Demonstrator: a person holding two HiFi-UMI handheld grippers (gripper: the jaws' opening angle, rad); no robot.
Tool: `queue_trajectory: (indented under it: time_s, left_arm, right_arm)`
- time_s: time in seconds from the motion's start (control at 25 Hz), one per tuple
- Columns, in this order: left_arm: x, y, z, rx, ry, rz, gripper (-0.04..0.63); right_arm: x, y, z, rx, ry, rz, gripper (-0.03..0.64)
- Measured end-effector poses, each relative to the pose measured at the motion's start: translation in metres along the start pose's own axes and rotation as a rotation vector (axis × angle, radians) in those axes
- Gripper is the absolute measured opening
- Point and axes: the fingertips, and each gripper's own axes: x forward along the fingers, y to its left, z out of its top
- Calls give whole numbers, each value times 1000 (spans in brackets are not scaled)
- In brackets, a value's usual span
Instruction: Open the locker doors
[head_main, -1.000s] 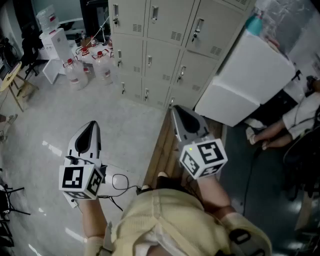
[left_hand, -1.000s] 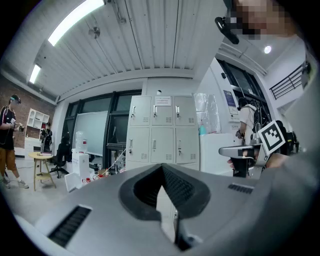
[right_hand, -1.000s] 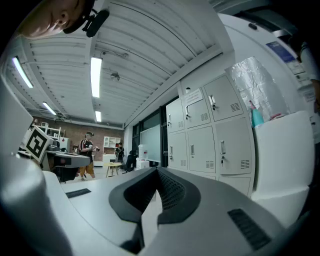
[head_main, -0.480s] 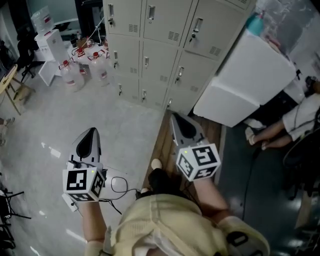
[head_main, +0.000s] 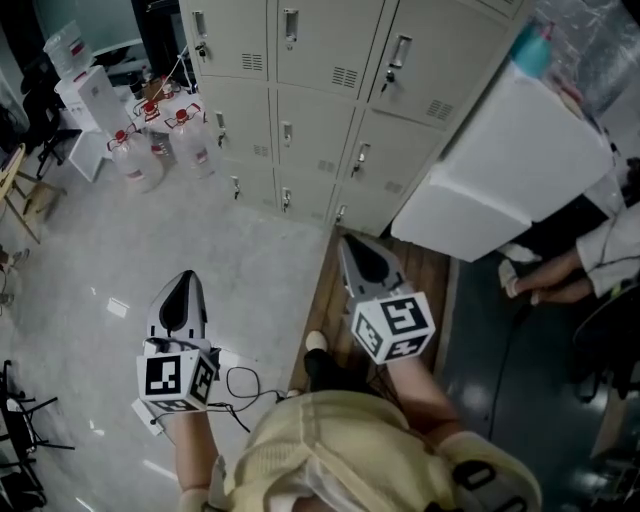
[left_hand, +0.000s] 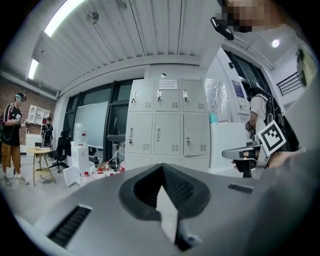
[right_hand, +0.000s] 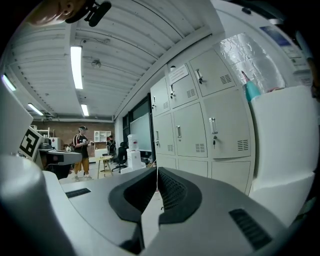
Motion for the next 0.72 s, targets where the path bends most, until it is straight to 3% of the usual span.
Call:
queue_trajectory:
  time_s: [0.2, 0.4, 0.72]
  left_arm:
    - [48, 3, 2, -14, 5, 16, 3]
    - [96, -1, -4, -94, 26, 4, 3]
    - [153, -19, -8, -66, 55, -27, 3]
  right_arm:
    - [36, -38, -8, 22, 33, -17, 3]
    - [67, -66, -21, 34, 65, 8, 3]
    - [99, -98, -49, 53, 123, 7, 3]
